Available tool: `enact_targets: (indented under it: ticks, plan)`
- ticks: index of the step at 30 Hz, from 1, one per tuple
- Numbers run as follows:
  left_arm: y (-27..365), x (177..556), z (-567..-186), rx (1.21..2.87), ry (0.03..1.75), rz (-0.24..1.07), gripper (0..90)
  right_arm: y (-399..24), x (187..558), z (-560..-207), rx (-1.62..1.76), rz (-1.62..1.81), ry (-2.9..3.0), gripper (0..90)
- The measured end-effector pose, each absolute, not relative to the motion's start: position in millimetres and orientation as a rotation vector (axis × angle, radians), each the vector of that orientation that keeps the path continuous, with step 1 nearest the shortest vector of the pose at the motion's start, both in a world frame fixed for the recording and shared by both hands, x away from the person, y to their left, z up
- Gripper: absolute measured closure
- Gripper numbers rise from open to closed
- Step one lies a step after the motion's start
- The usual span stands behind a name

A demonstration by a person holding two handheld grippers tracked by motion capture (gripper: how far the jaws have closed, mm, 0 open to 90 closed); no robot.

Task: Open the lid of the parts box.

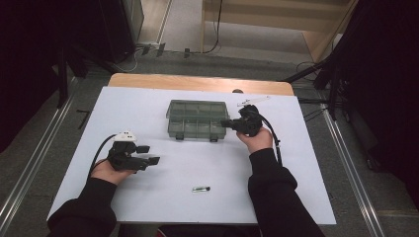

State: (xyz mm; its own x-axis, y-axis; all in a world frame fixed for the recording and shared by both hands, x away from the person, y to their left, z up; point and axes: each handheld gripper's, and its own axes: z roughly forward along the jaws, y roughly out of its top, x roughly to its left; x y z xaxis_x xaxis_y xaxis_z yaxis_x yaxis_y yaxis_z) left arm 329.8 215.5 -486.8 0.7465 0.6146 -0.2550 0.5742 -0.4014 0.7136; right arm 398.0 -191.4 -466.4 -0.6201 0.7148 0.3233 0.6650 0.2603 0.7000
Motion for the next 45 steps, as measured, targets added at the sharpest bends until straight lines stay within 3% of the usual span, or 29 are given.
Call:
enact_targets:
  ticks: [35,45]
  plan:
    - [195,406,-460,2.127,0.847,0.076,32.2,-183,417,-446,1.281,1.274,2.520,90.0]
    - [195,421,-455,2.076,0.850,0.147,33.9,-177,423,-440,1.254,1.262,2.527,90.0]
